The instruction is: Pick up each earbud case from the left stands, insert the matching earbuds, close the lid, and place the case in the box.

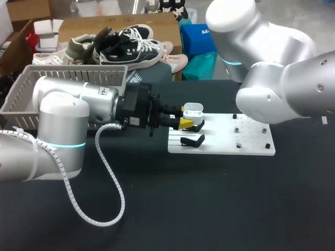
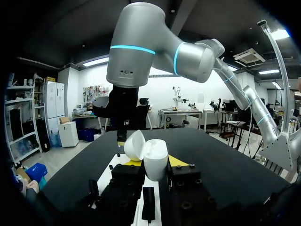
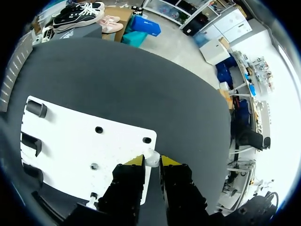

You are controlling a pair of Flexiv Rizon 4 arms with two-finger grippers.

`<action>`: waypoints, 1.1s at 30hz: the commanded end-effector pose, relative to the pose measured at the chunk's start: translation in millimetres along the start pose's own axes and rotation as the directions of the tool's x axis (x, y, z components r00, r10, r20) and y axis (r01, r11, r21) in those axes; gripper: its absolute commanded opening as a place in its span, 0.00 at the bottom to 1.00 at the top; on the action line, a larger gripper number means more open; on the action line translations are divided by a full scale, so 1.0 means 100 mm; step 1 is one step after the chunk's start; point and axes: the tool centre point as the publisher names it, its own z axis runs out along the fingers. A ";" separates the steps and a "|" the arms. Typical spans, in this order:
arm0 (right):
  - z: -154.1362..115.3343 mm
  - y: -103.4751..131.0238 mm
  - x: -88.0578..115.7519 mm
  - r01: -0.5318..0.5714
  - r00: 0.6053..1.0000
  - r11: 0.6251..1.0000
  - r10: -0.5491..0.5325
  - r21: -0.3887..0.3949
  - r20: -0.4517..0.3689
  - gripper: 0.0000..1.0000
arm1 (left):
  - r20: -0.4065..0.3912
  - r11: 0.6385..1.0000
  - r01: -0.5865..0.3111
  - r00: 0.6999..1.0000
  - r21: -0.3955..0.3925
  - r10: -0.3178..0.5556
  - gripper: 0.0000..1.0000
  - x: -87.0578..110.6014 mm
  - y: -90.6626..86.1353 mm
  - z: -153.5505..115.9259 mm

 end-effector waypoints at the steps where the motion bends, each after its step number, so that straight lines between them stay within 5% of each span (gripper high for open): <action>1: -0.35 -0.04 0.30 0.002 0.998 1.000 -0.001 -0.017 0.060 0.00 | 0.000 1.000 0.000 1.000 0.000 0.000 0.00 0.00 0.00 0.00; 21: -1.80 0.70 0.94 0.130 0.971 0.982 -0.098 -0.138 0.217 0.00 | 0.000 1.000 0.000 1.000 0.000 0.000 0.00 0.00 0.00 0.00; 33: -1.87 0.96 1.00 0.152 0.965 0.967 -0.101 -0.204 0.240 0.00 | 0.000 1.000 0.000 1.000 0.000 0.000 0.00 0.00 0.00 0.00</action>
